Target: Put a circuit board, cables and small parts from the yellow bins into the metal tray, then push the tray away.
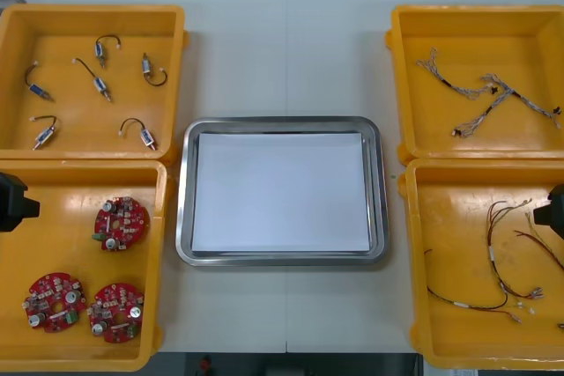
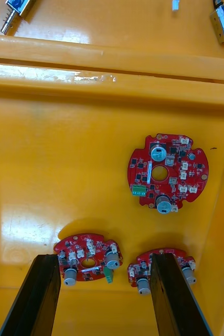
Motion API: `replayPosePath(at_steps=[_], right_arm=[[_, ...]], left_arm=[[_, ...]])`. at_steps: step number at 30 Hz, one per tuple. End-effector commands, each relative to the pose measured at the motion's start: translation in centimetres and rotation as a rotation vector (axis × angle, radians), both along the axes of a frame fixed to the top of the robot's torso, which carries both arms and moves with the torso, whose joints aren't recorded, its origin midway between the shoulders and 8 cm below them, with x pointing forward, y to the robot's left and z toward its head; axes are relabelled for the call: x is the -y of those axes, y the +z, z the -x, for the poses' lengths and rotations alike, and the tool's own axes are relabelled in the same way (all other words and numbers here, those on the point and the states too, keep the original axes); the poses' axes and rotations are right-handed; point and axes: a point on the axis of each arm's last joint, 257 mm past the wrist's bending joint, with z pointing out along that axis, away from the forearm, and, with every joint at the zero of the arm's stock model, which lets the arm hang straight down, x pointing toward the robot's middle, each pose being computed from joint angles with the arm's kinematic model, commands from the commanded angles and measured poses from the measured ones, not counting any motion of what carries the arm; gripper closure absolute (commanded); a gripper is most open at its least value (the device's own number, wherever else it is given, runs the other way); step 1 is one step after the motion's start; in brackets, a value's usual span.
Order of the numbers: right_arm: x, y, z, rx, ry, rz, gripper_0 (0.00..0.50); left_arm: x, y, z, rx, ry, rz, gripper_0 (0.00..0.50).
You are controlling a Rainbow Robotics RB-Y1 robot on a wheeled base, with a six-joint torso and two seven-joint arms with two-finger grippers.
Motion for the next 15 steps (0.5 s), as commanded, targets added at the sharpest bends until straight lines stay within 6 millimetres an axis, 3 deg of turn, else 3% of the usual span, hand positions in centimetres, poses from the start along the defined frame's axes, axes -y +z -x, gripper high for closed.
replayPosePath(at_steps=[1,15], right_arm=[[0.39,0.14,0.64,-0.007,-0.019,0.025,0.000],[0.39,0.14,0.64,-0.007,-0.019,0.025,0.000]], left_arm=[[-0.54,2.24,-0.70,0.053,-0.077,-0.078,0.000],[-0.54,2.24,-0.70,0.053,-0.077,-0.078,0.000]])
